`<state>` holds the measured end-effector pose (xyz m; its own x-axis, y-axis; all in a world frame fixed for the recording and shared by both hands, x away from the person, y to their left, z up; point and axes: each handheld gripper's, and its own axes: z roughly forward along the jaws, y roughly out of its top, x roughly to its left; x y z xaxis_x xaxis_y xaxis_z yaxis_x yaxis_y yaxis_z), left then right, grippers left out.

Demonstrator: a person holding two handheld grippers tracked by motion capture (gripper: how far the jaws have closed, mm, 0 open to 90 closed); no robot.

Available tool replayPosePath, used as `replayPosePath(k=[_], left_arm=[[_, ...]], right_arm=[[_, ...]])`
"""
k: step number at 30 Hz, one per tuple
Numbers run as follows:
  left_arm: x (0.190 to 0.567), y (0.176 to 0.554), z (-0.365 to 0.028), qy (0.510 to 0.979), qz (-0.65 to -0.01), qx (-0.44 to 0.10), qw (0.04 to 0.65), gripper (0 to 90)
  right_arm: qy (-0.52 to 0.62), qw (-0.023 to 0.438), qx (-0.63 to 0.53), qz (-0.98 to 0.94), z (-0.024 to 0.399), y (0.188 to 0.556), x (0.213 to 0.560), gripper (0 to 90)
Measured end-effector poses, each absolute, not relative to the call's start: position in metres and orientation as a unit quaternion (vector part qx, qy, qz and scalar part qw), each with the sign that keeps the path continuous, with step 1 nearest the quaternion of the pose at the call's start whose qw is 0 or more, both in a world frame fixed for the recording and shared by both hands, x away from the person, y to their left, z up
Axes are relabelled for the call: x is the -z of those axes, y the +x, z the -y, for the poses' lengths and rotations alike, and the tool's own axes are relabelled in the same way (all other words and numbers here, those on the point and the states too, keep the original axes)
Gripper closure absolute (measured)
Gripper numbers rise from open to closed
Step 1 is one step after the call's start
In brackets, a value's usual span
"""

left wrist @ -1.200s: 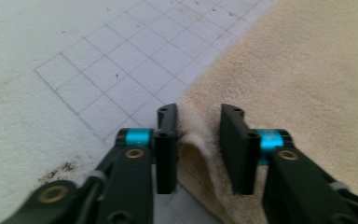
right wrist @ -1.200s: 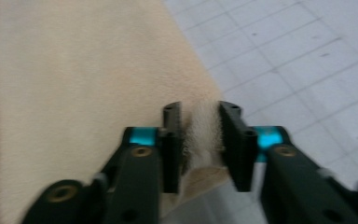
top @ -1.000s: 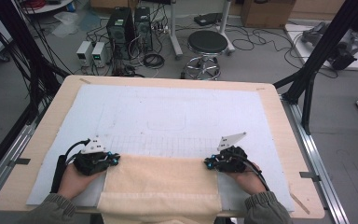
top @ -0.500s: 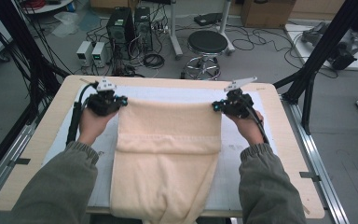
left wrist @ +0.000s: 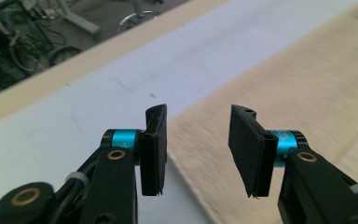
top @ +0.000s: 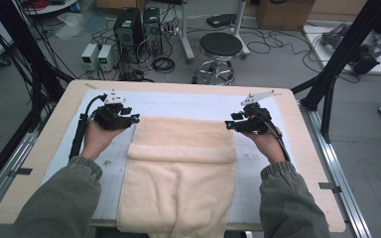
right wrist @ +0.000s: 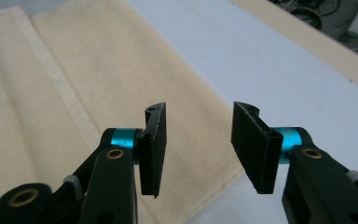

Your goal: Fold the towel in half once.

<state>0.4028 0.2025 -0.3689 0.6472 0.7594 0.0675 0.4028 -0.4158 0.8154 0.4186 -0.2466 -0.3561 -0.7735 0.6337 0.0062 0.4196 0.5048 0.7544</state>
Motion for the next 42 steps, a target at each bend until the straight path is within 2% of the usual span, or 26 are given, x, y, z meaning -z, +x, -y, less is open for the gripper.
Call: replayPosePath(k=[5,11,17,22,27,29,34,37,42], left_arm=[[0.387,0.381,-0.203,0.823,-0.336,-0.198,0.413,53.2],[0.404,0.362,-0.208,0.831,-0.325,-0.182,0.413,49.6],[0.418,0.357,-0.209,0.838,-0.324,-0.171,0.403,49.0],[0.423,0.356,-0.204,0.848,-0.316,-0.165,0.391,49.9],[0.428,0.355,-0.198,0.86,-0.307,-0.161,0.374,56.4],[0.429,0.354,-0.196,0.865,-0.3,-0.162,0.369,61.8],[0.428,0.35,-0.191,0.87,-0.285,-0.179,0.36,83.6],[0.425,0.348,-0.193,0.866,-0.287,-0.186,0.365,87.3],[0.412,0.343,-0.203,0.849,-0.295,-0.197,0.393,89.4]], right_arm=[[0.308,0.125,-0.392,-0.858,0.245,0.398,0.374,46.9],[0.302,0.108,-0.388,-0.864,0.241,0.38,0.391,45.4],[0.285,0.101,-0.353,-0.885,0.229,0.374,0.399,47.4],[0.281,0.124,-0.366,-0.878,0.23,0.366,0.407,49.8],[0.294,0.106,-0.36,-0.879,0.237,0.363,0.423,52.6],[0.288,0.103,-0.353,-0.884,0.234,0.364,0.426,58.7],[0.27,0.099,-0.348,-0.892,0.229,0.364,0.426,76.8],[0.264,0.097,-0.348,-0.895,0.229,0.36,0.422,81.9],[0.247,0.12,-0.375,-0.885,0.232,0.35,0.404,83.0]])
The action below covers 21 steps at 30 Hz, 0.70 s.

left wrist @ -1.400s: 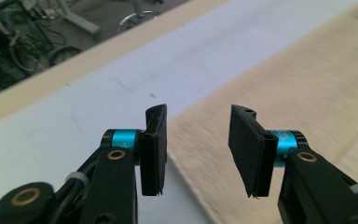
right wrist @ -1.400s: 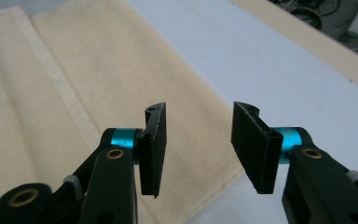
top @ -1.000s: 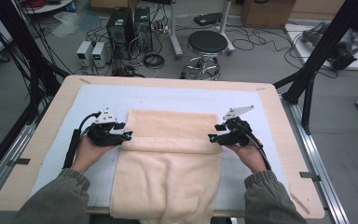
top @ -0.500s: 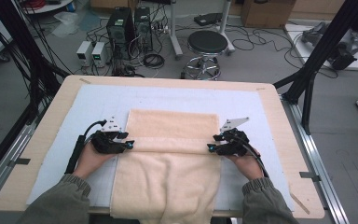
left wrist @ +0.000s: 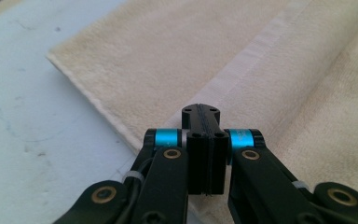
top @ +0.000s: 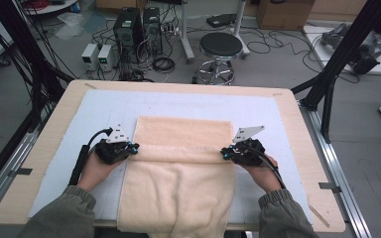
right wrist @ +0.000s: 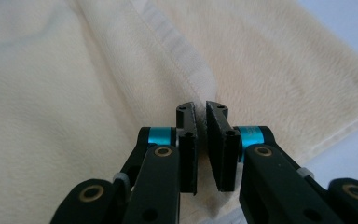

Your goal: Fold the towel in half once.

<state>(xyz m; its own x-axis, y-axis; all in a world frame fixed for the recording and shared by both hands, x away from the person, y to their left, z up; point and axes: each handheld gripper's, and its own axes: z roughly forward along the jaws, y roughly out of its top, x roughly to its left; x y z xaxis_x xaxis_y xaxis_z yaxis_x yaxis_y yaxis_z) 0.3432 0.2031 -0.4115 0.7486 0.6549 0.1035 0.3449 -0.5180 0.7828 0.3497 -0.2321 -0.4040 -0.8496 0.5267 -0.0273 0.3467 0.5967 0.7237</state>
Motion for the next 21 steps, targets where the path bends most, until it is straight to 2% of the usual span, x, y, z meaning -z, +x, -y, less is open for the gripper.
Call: replayPosePath(k=[11,19,21], left_arm=[[0.392,0.322,-0.209,0.843,-0.27,-0.205,0.418,89.5],[0.376,0.266,-0.236,0.832,-0.252,-0.221,0.442,89.6],[0.377,0.255,-0.241,0.835,-0.248,-0.219,0.44,89.6]], right_arm=[[0.217,0.12,-0.39,-0.887,0.236,0.323,0.386,83.3],[0.177,0.116,-0.409,-0.888,0.242,0.275,0.371,85.0],[0.17,0.104,-0.421,-0.885,0.245,0.259,0.369,82.0]])
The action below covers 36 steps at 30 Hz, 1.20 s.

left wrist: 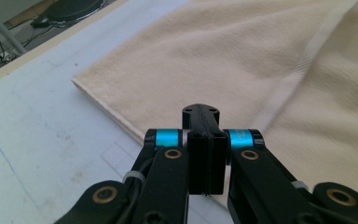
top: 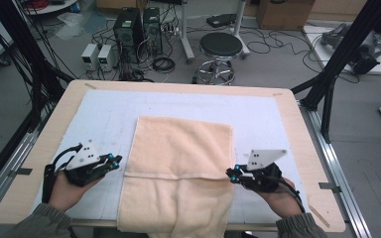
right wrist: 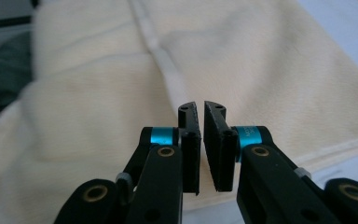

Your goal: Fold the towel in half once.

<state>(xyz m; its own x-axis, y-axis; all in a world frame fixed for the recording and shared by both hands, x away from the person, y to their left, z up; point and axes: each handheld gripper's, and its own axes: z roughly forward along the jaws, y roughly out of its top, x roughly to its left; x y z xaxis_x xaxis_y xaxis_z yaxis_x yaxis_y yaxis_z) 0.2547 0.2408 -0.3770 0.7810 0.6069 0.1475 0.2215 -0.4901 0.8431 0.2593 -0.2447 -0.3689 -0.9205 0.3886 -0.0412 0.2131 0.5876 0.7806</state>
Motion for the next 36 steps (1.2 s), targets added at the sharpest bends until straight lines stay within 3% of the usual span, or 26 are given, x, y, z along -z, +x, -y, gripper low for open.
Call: replayPosePath(k=[2,6,13,15,17,19,21,29,36], left_arm=[[0.381,0.251,-0.242,0.837,-0.244,-0.212,0.441,88.1],[0.397,0.261,-0.23,0.851,-0.242,-0.187,0.427,67.7],[0.434,0.283,-0.201,0.882,-0.224,-0.145,0.389,54.0],[0.437,0.287,-0.196,0.885,-0.222,-0.142,0.384,54.7],[0.437,0.288,-0.193,0.885,-0.218,-0.143,0.385,61.8],[0.437,0.288,-0.191,0.886,-0.219,-0.164,0.374,76.4],[0.435,0.289,-0.19,0.884,-0.226,-0.165,0.375,84.1],[0.395,0.275,-0.205,0.855,-0.223,-0.208,0.419,86.3],[0.357,0.223,-0.218,0.849,-0.183,-0.21,0.448,86.4]], right_arm=[[0.165,0.099,-0.419,-0.888,0.247,0.249,0.369,76.2],[0.184,0.106,-0.406,-0.889,0.251,0.255,0.377,64.3],[0.176,0.065,-0.399,-0.898,0.225,0.279,0.414,53.4],[0.163,0.071,-0.37,-0.912,0.214,0.285,0.426,53.6],[0.162,0.071,-0.357,-0.917,0.208,0.289,0.433,57.5],[0.165,0.076,-0.363,-0.914,0.209,0.292,0.434,72.0],[0.173,0.064,-0.369,-0.911,0.211,0.296,0.433,80.8],[0.162,0.077,-0.398,-0.9,0.218,0.288,0.402,83.2],[0.108,0.085,-0.422,-0.896,0.221,0.246,0.349,83.1]])
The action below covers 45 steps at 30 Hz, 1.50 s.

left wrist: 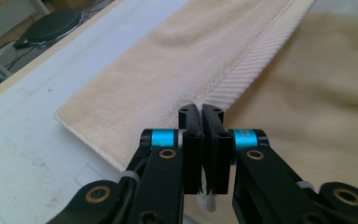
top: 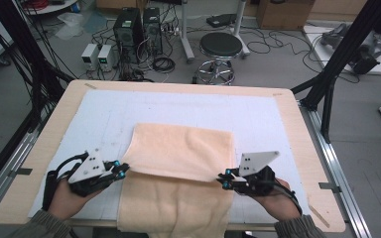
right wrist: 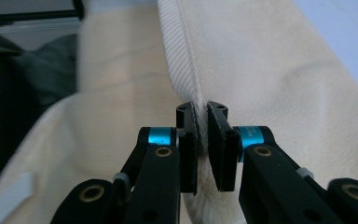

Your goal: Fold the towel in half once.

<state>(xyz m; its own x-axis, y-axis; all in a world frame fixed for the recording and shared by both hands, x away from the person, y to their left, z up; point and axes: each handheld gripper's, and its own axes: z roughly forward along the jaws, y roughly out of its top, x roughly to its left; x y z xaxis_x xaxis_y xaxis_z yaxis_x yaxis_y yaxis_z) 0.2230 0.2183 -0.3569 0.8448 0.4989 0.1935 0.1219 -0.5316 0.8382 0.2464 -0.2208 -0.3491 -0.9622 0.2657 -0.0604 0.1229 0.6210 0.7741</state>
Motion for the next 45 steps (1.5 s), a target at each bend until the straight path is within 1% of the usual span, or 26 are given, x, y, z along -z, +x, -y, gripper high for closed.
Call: replayPosePath(k=[3,4,5,6,8,9,13,16,18,19,20,21,23,24,27,29,33,36,39,40,41,42,44,45], left_arm=[[0.356,0.195,-0.222,0.858,-0.166,-0.175,0.453,86.2],[0.357,0.188,-0.224,0.86,-0.162,-0.156,0.457,85.5],[0.358,0.183,-0.225,0.862,-0.156,-0.142,0.462,82.6],[0.359,0.18,-0.226,0.861,-0.155,-0.135,0.464,77.3],[0.36,0.182,-0.226,0.859,-0.16,-0.136,0.467,67.8],[0.36,0.186,-0.227,0.858,-0.164,-0.142,0.465,65.8],[0.369,0.215,-0.223,0.85,-0.196,-0.158,0.462,56.4],[0.379,0.243,-0.22,0.839,-0.23,-0.173,0.462,50.3],[0.386,0.263,-0.219,0.833,-0.251,-0.181,0.46,48.5],[0.39,0.273,-0.217,0.829,-0.262,-0.187,0.457,46.5],[0.394,0.284,-0.216,0.825,-0.273,-0.193,0.455,45.4],[0.398,0.295,-0.215,0.821,-0.289,-0.202,0.449,45.3],[0.405,0.319,-0.215,0.814,-0.323,-0.201,0.439,41.9],[0.409,0.329,-0.215,0.808,-0.342,-0.207,0.433,42.4],[0.417,0.36,-0.218,0.801,-0.397,-0.193,0.405,43.9],[0.421,0.375,-0.219,0.793,-0.416,-0.189,0.404,43.4],[0.428,0.394,-0.214,0.799,-0.413,-0.177,0.4,39.0],[0.436,0.402,-0.209,0.808,-0.408,-0.167,0.39,39.3],[0.442,0.404,-0.21,0.812,-0.409,-0.15,0.389,42.6],[0.442,0.404,-0.211,0.812,-0.408,-0.149,0.39,45.4],[0.442,0.403,-0.211,0.812,-0.407,-0.146,0.393,49.6],[0.441,0.403,-0.21,0.812,-0.405,-0.143,0.395,55.4],[0.441,0.401,-0.208,0.818,-0.391,-0.133,0.4,70.7],[0.441,0.4,-0.207,0.82,-0.388,-0.136,0.398,77.5]], right_arm=[[0.089,0.064,-0.421,-0.9,0.224,0.22,0.344,81.7],[0.083,0.053,-0.424,-0.9,0.226,0.213,0.344,78.5],[0.08,0.04,-0.428,-0.899,0.228,0.208,0.345,73.2],[0.079,0.03,-0.432,-0.898,0.23,0.205,0.346,68.9],[0.085,0.027,-0.441,-0.893,0.236,0.206,0.349,64.3],[0.098,0.027,-0.444,-0.89,0.238,0.208,0.35,62.4],[0.136,0.049,-0.443,-0.885,0.24,0.237,0.361,54.4],[0.183,0.074,-0.433,-0.879,0.241,0.268,0.373,46.8],[0.212,0.086,-0.436,-0.87,0.244,0.29,0.38,44.5],[0.224,0.097,-0.432,-0.868,0.245,0.3,0.383,41.6],[0.24,0.113,-0.42,-0.868,0.246,0.31,0.387,37.9],[0.253,0.127,-0.411,-0.867,0.246,0.32,0.392,36.2],[0.282,0.128,-0.403,-0.861,0.249,0.34,0.403,34.0],[0.293,0.128,-0.397,-0.86,0.25,0.349,0.409,33.0],[0.315,0.133,-0.386,-0.857,0.253,0.371,0.421,31.1],[0.323,0.127,-0.387,-0.854,0.254,0.382,0.426,30.9],[0.315,0.118,-0.383,-0.86,0.251,0.395,0.433,30.8],[0.311,0.11,-0.379,-0.865,0.247,0.401,0.435,31.4],[0.312,0.098,-0.373,-0.869,0.244,0.402,0.439,36.7],[0.311,0.096,-0.374,-0.869,0.244,0.403,0.439,38.5],[0.313,0.095,-0.375,-0.868,0.244,0.403,0.439,42.4],[0.313,0.095,-0.373,-0.869,0.243,0.403,0.438,46.7],[0.307,0.089,-0.371,-0.872,0.24,0.402,0.437,60.7],[0.297,0.086,-0.371,-0.876,0.238,0.402,0.437,69.4]])
